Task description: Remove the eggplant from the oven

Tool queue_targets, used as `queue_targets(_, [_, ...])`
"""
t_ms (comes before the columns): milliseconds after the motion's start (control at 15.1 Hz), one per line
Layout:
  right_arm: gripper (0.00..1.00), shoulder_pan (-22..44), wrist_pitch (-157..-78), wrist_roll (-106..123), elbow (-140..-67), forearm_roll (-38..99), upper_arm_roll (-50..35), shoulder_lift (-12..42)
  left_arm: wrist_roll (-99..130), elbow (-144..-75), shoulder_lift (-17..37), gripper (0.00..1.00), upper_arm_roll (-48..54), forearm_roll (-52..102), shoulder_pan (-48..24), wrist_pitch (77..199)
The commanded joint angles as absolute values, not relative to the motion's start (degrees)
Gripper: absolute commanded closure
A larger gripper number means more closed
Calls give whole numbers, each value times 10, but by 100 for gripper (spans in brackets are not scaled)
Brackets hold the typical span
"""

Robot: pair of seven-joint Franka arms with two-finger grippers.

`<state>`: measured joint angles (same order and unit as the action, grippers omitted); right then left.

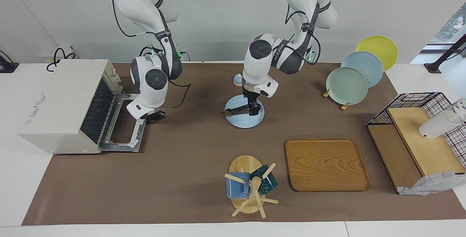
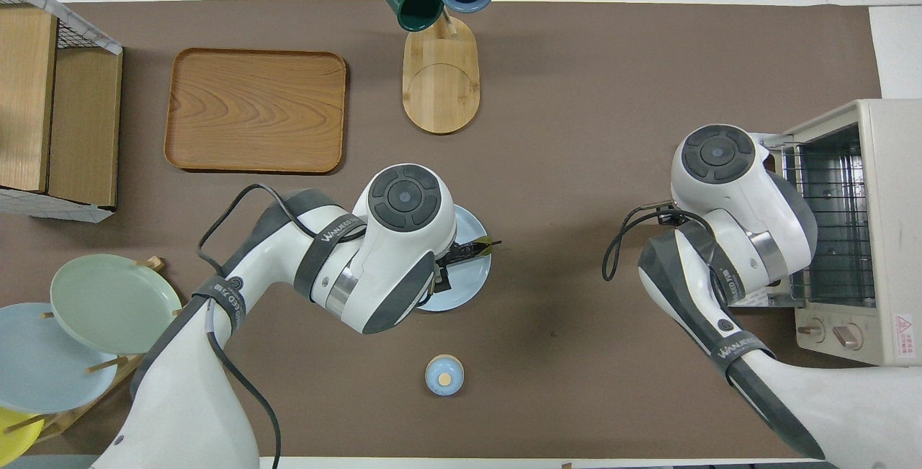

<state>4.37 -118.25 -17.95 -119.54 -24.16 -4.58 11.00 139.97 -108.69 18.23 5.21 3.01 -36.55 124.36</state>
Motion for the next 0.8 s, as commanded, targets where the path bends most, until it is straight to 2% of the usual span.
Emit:
queue_targets(0, [100,-22,-1151,-77,-1146,-280,-34,79,1435,-1126,173,0,41,33,-383,1289])
queue_targets(266, [100,-47,-1138,-38,-1144,-264,-33,52,1441,-1138,171,0,41,32,-392,1295])
queue_targets(598, [100,-84,-1126,13,-1135,-209,-33,44,1447,-1162,166,0,40,30,-400,1325])
queue_targets(731, [100,-90,-1097,24,-1115,-190,-33,41,1447,-1162,166,2,40,30,-400,1326])
